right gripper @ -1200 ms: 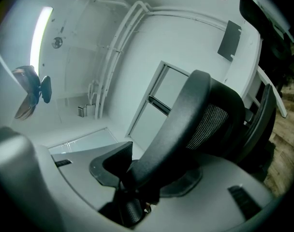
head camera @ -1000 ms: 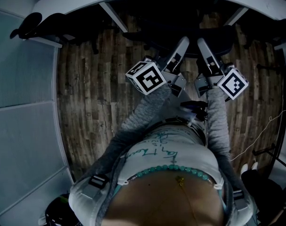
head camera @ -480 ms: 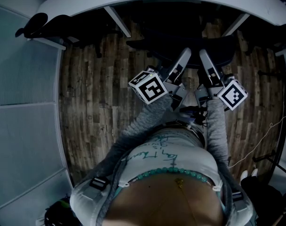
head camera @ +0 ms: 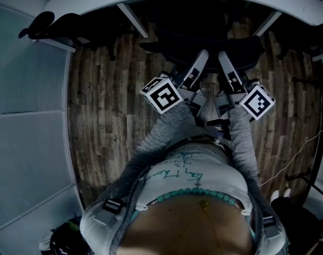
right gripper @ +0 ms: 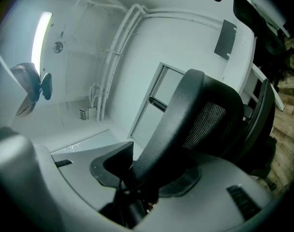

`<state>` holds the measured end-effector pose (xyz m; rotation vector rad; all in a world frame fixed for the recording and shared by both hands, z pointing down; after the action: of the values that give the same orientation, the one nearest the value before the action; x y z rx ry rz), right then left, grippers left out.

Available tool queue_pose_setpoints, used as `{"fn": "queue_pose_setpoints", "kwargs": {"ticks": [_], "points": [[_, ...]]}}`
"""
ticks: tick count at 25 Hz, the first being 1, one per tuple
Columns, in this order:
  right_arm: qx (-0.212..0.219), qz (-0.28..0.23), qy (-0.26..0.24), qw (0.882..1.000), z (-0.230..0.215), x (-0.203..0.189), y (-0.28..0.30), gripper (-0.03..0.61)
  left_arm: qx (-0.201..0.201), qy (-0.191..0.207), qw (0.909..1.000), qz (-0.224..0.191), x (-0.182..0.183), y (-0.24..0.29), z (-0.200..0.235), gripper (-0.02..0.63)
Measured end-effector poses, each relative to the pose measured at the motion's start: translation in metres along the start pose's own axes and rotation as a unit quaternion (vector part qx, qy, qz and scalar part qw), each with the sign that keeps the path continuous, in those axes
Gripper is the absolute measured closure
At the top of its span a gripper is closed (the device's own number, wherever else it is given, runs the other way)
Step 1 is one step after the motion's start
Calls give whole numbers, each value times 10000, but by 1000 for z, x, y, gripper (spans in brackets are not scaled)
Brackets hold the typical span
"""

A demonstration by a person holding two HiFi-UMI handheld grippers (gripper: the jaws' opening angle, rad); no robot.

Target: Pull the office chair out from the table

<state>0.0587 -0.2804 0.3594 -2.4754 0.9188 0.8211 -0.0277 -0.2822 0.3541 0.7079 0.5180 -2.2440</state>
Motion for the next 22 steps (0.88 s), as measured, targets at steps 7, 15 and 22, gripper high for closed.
{"fn": "queue_pose_setpoints", "kwargs": {"ticks": [7, 15, 22], "points": [[-28, 66, 83, 9999, -2, -3, -1, 413, 33, -35, 10000, -65, -2, -2, 1, 479], [-27, 125, 83, 9999, 1, -3, -2, 413, 98, -81, 9999, -117, -3, -5, -1, 479], [14, 110, 84, 9999, 19, -17, -42, 413, 89, -18, 9998, -155, -32, -26, -30, 479]]}}
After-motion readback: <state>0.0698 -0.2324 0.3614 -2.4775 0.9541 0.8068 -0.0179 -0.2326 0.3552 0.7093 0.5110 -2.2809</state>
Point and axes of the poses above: the fingertips, and each gripper's own axes: y forward along the fingers, z to its left, x out of its top, the point moved 1 cm from there along -y, backward along the fingers, and after that the axes turned 7 degrees about z, right-handed, at the moved point
